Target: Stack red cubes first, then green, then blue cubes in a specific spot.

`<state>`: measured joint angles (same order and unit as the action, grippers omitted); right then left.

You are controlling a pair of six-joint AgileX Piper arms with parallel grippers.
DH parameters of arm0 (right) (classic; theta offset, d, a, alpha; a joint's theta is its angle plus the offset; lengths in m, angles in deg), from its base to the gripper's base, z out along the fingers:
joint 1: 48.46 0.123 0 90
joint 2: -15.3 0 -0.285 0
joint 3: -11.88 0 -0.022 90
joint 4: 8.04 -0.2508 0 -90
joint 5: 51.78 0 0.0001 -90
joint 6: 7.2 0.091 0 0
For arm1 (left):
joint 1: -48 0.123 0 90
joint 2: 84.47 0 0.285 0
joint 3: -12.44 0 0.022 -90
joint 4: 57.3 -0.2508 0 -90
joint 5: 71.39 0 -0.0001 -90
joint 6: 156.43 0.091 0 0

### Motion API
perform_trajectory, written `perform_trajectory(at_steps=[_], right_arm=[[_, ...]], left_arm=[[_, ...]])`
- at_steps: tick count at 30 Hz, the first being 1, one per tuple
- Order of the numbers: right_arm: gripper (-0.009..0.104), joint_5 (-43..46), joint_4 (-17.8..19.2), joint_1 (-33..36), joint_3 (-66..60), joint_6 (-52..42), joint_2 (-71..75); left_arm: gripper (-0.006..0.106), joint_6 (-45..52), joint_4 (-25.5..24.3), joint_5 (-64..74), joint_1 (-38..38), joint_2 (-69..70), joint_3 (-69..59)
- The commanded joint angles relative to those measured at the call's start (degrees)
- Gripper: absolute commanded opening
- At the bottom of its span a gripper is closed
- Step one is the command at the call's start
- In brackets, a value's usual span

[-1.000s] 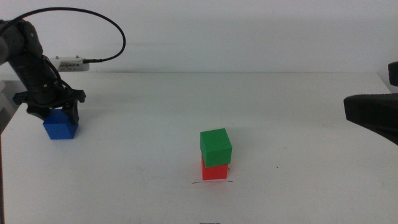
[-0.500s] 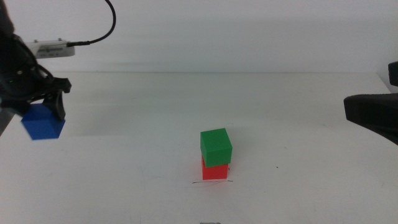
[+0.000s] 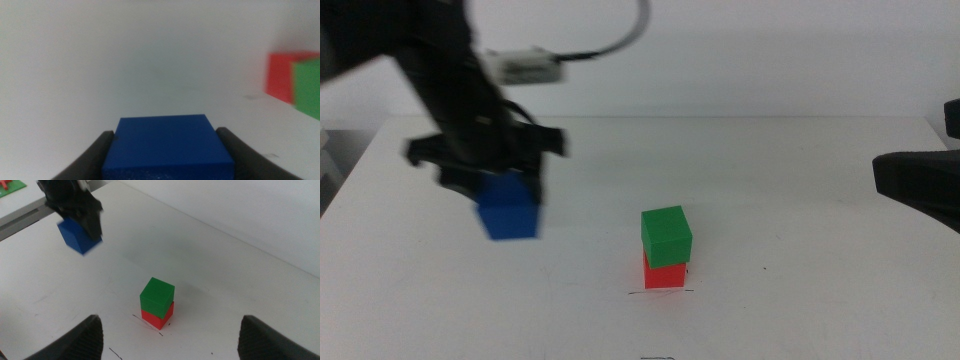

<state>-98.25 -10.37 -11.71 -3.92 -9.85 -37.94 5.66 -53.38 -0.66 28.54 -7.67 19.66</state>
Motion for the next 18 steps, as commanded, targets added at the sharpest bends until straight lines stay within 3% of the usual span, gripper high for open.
perform_trajectory(at_steps=[1, 9, 18], right_arm=[[0.094, 4.11, 0.29, -0.51, 1.68, -0.67, 0.20], [0.094, 4.11, 0.29, -0.51, 1.68, -0.67, 0.20], [0.094, 4.09, 0.29, -0.51, 1.68, -0.67, 0.20]], left_arm=[[0.016, -6.17, 0.91, 4.51, -5.29, 2.37, 1.32], [0.016, -23.33, -2.26, -1.65, -16.98, 2.37, 1.32], [0.016, -23.84, -4.57, 4.59, -19.55, -3.62, 12.81]])
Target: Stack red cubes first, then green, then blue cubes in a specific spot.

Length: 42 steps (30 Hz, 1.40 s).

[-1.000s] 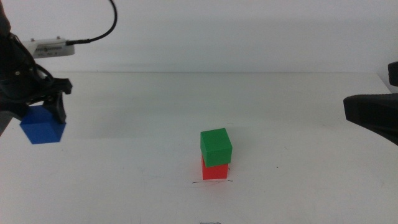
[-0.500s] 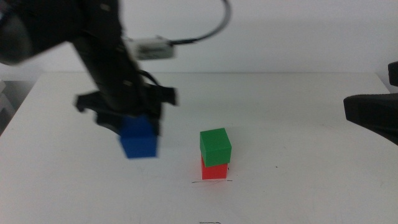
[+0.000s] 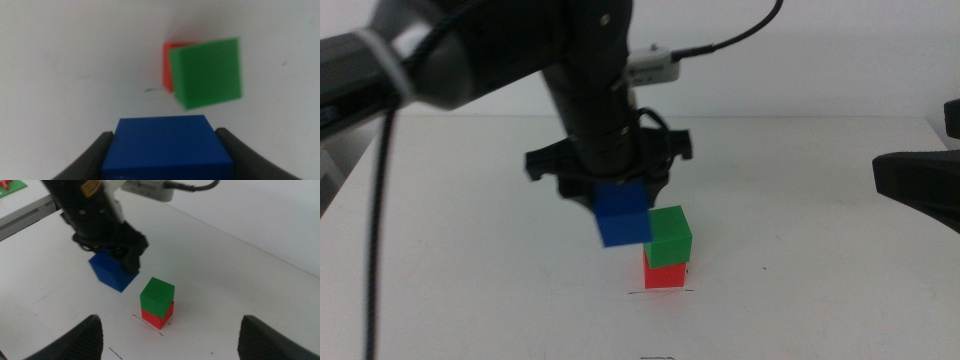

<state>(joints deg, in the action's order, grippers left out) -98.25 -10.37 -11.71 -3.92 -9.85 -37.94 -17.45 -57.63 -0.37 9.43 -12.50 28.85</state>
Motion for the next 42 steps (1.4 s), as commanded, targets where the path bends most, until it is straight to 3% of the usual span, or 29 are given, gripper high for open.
perform_trajectory(at_steps=[1, 18, 33, 42], right_arm=[[0.094, 4.09, 0.20, -0.51, 1.68, -0.67, 0.20], [0.094, 4.07, 0.29, -0.51, 1.68, -0.67, 0.20], [0.094, 4.07, 0.29, -0.51, 1.68, -0.67, 0.20], [0.094, 4.07, 0.29, -0.51, 1.68, -0.67, 0.20]], left_arm=[[0.016, -0.58, 0.33, 4.30, -0.80, 0.27, 4.80], [0.016, 2.70, 5.55, 4.30, -2.10, -7.73, 14.18], [0.016, 1.48, 0.75, 4.30, -2.04, -9.10, 14.18], [0.016, 1.59, 0.74, 4.19, -1.92, -11.41, 14.18]])
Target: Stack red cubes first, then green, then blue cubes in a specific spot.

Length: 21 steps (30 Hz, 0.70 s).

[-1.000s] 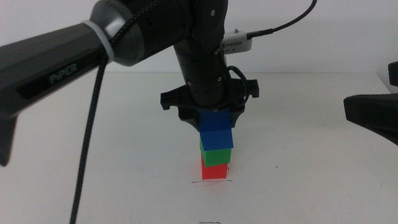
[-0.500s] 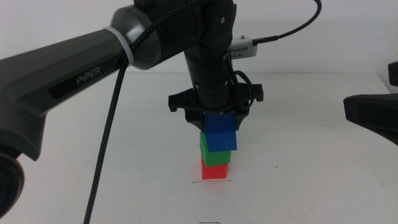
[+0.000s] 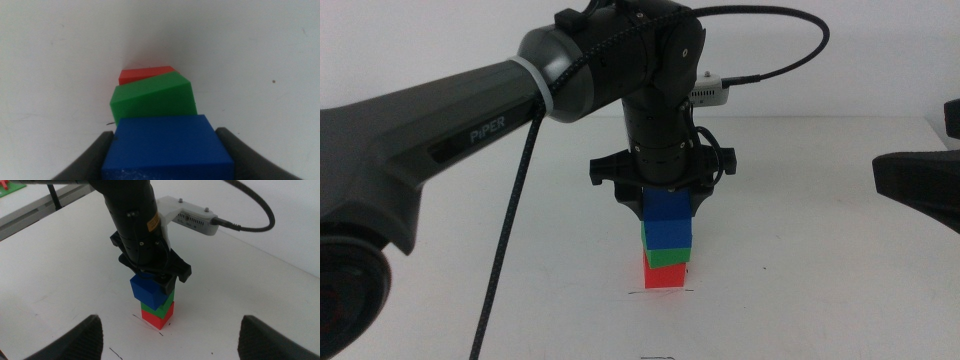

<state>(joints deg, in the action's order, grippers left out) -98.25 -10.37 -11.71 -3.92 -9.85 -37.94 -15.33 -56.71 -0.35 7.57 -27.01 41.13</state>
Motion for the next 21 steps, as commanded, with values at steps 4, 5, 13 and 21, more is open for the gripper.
perform_trajectory(at_steps=[4, 5, 13, 21], right_arm=[[0.094, 4.07, 0.29, -0.51, 1.68, -0.67, 0.20], [0.094, 4.07, 0.29, -0.51, 1.68, -0.67, 0.20], [0.094, 4.07, 0.29, -0.51, 1.68, -0.67, 0.20], [0.094, 4.07, 0.29, -0.51, 1.68, -0.67, 0.20]], left_arm=[[0.016, -0.53, -0.59, 4.12, -0.05, 2.37, 1.90], [0.016, -0.53, -0.59, 4.10, -0.05, 2.32, 1.90], [0.016, -0.58, -2.04, 4.03, -0.05, 2.17, 3.47], [0.016, -0.58, -2.21, 2.71, -0.05, 0.44, 3.47]])
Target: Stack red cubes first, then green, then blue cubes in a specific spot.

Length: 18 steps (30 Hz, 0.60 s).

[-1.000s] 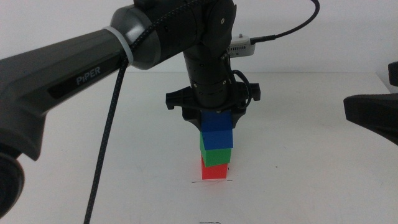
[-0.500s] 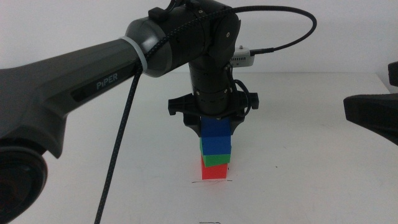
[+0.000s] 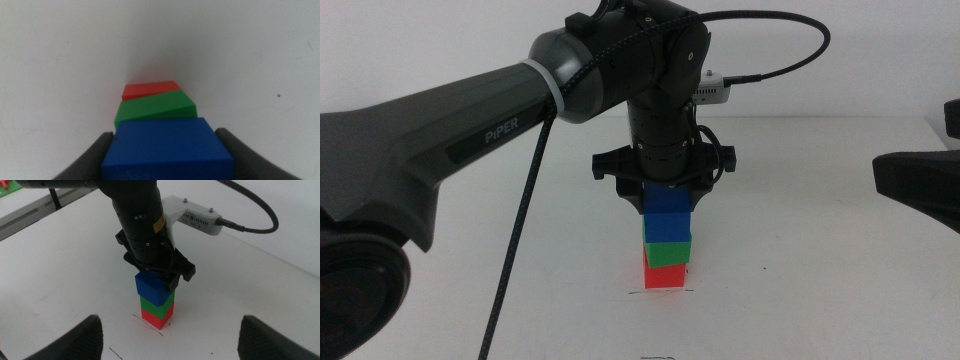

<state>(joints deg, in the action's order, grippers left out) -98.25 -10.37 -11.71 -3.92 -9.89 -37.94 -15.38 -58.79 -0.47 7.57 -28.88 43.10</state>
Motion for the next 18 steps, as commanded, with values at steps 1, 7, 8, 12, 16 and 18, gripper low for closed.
perform_trajectory(at_steps=[1, 7, 8, 12, 16, 18], right_arm=[[0.094, 4.07, 0.29, -0.51, 1.68, -0.63, 0.20], [0.094, 4.09, 0.31, -0.51, 1.68, -0.63, 0.20], [0.094, 4.09, 0.31, -0.51, 1.68, -0.63, 0.20], [0.094, 4.09, 0.31, -0.51, 1.68, -0.63, 0.20], [0.094, 4.09, 0.31, -0.51, 1.68, -0.63, 0.20], [0.094, 4.09, 0.31, -0.51, 1.68, -0.63, 0.20]], left_arm=[[0.016, -0.53, -0.09, 2.74, -0.05, 2.12, 1.51], [0.033, 0.90, 0.08, 0.70, -0.05, 1.86, 1.51], [0.038, 1.04, 0.08, 0.57, -0.05, 1.86, 1.51], [0.057, 1.04, 0.08, 0.38, -0.05, 1.86, 1.51], [0.080, 2.05, 0.08, 0.53, -0.05, 1.93, 1.88], [0.086, 2.45, 0.08, 0.80, -0.05, 1.93, 2.66]])
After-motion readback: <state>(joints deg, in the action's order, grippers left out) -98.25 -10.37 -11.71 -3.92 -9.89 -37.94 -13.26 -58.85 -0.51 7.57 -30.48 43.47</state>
